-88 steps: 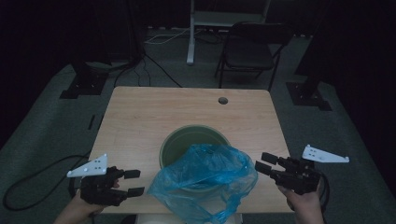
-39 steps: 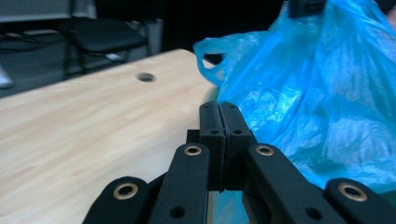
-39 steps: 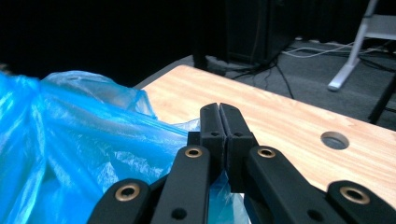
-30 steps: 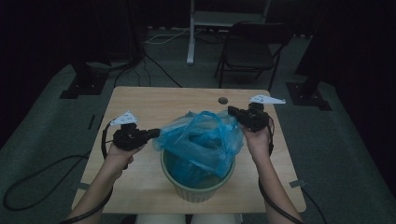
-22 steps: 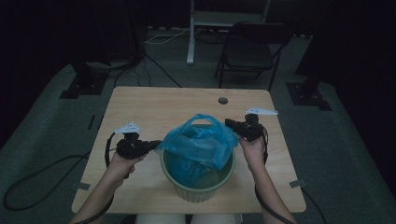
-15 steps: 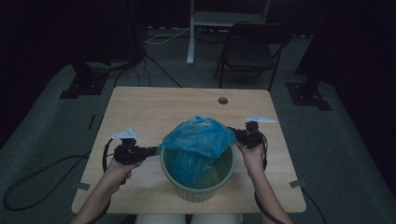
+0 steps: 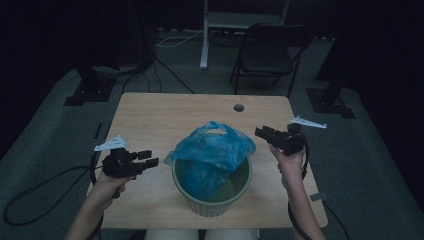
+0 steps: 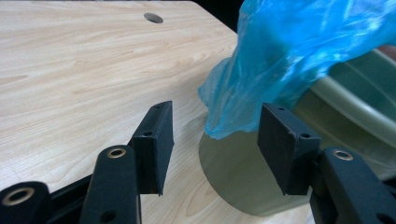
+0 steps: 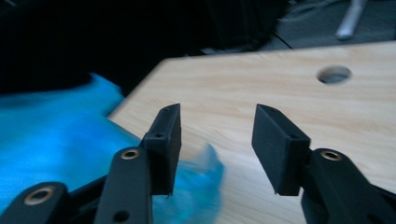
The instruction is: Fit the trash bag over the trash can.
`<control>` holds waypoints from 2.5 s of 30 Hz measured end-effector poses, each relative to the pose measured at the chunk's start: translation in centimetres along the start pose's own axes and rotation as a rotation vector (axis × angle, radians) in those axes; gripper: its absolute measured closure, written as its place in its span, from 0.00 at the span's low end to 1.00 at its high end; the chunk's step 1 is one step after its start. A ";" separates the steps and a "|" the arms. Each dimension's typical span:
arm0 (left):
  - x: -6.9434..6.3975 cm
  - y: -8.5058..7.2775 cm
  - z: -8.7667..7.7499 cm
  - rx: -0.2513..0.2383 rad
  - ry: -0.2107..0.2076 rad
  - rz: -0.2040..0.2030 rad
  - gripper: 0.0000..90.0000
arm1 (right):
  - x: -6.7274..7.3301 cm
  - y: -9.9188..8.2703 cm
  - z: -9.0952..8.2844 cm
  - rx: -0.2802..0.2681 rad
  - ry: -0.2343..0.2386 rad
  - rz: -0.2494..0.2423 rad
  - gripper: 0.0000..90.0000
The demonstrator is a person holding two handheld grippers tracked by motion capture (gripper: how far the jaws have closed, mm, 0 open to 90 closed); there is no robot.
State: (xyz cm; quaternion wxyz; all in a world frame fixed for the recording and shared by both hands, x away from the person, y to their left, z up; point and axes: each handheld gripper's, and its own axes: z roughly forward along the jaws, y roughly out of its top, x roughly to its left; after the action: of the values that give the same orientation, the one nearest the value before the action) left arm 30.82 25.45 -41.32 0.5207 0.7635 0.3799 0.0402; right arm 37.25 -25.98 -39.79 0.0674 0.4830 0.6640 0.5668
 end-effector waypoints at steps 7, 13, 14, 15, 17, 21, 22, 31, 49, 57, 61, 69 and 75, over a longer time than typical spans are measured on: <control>-1.4 2.1 0.2 -0.021 -0.039 0.048 0.41 | 4.1 1.7 -1.9 -0.031 0.155 -0.048 0.44; -2.9 4.2 2.5 0.005 -0.111 0.104 0.37 | 6.9 0.9 -0.7 0.094 0.221 -0.103 0.37; -3.0 4.6 3.0 0.015 -0.123 0.096 0.37 | 7.0 0.8 -0.5 0.112 0.215 -0.115 0.37; -3.1 4.9 3.4 0.022 -0.138 0.105 0.37 | 7.1 0.6 -0.2 0.141 0.205 -0.127 0.41; -3.5 5.4 4.0 0.028 -0.170 0.120 0.47 | 7.1 0.4 0.1 0.178 0.209 -0.138 0.54; -4.7 5.9 4.3 0.045 -0.165 0.171 0.76 | 7.1 0.1 0.1 0.200 0.214 -0.171 0.83; -4.9 6.0 4.2 0.045 -0.176 0.175 0.96 | 7.4 0.1 -0.2 0.191 0.209 -0.196 0.90; -8.2 5.0 1.2 0.039 -0.198 0.292 1.00 | 9.4 -0.5 -3.9 0.122 0.281 -0.247 0.80; -10.8 -0.9 -1.2 0.066 -0.256 0.315 1.00 | 11.9 -6.3 -8.1 0.141 0.386 -0.255 1.00; -9.7 -3.4 0.7 0.121 -0.215 0.251 1.00 | 9.2 -10.6 -6.6 0.244 0.417 -0.119 1.00; -8.8 -4.4 1.9 0.155 -0.166 0.221 1.00 | 7.7 -12.1 -5.4 0.283 0.395 -0.066 1.00; -6.3 -6.3 5.2 0.214 -0.044 0.135 1.00 | 5.9 -13.5 -3.0 0.350 0.223 -0.075 1.00; -4.9 -7.0 6.2 0.217 -0.071 0.077 0.89 | 4.5 -14.8 -0.8 0.419 0.170 -0.037 0.82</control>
State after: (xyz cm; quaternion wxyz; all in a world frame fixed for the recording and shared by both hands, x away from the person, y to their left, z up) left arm 26.47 18.83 -48.26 0.4460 0.8304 0.3338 -0.0081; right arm 26.06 -21.70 -49.53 -0.0800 0.4247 0.7792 0.4539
